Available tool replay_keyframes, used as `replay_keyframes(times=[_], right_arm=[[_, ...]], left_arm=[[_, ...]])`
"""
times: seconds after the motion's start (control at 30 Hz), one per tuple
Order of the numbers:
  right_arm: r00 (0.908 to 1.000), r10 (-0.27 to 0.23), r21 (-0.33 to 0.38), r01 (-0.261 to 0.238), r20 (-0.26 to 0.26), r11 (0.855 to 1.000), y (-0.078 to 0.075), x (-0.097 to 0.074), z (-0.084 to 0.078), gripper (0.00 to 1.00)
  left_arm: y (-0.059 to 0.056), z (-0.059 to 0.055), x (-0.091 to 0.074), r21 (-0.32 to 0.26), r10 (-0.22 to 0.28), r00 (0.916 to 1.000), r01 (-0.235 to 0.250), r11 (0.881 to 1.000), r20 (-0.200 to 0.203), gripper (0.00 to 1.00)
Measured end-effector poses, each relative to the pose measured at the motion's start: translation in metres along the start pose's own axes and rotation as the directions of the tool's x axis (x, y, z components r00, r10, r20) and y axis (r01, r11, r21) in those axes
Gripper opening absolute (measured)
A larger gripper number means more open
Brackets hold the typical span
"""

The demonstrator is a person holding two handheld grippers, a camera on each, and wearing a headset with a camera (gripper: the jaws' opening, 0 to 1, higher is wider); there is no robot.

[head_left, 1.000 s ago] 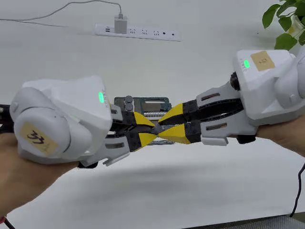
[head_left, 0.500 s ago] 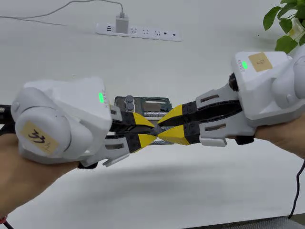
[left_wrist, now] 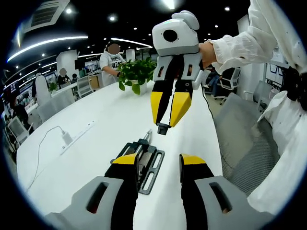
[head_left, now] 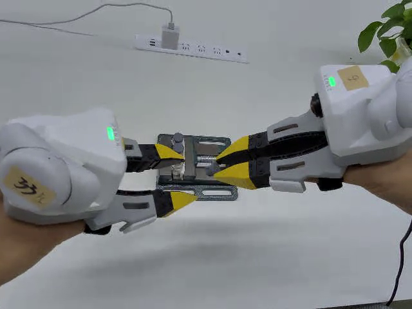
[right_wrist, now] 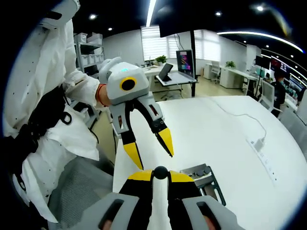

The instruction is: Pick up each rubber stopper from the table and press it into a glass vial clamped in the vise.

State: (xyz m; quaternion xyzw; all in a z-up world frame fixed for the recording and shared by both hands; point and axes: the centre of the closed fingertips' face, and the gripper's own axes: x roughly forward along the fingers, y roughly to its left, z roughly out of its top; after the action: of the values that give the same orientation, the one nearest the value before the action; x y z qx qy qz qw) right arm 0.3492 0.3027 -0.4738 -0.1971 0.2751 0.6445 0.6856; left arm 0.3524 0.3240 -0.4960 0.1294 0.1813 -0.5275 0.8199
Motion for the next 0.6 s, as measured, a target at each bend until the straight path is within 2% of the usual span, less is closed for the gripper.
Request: replay_keyframes(times=[0.07, 0.2, 0.3, 0.37, 0.6], right_arm=[[0.9999, -0.012, 0.005, 0.012, -0.007, 1.0, -0.005, 0.002, 0.001, 0.06], [0.999, -0.03, 0.014, 0.031, -0.032, 0.999, -0.015, 0.007, 0.003, 0.06], [0.9982, -0.033, 0.023, 0.034, -0.05, 0.999, -0.021, 0.011, 0.004, 0.06], [0.997, -0.036, 0.028, 0.038, -0.068, 0.999, -0.027, 0.015, 0.002, 0.06], [0.9867, -0.039, 0.019, 0.043, -0.158, 0.999, -0.044, 0.033, -0.002, 0.06]], left_arm=[[0.005, -0.004, -0.004, -0.021, 0.016, 0.9998, -0.015, 1.0, 0.013, 0.38], [0.009, -0.01, -0.008, -0.018, 0.021, 0.9991, -0.021, 1.0, 0.036, 0.53], [0.011, -0.017, -0.011, -0.035, 0.022, 0.9986, -0.02, 0.999, 0.047, 0.59], [0.015, -0.02, -0.015, -0.02, 0.036, 0.9973, -0.035, 0.999, 0.064, 0.63], [0.026, -0.036, -0.023, -0.051, 0.043, 0.9961, -0.039, 0.998, 0.077, 0.81]])
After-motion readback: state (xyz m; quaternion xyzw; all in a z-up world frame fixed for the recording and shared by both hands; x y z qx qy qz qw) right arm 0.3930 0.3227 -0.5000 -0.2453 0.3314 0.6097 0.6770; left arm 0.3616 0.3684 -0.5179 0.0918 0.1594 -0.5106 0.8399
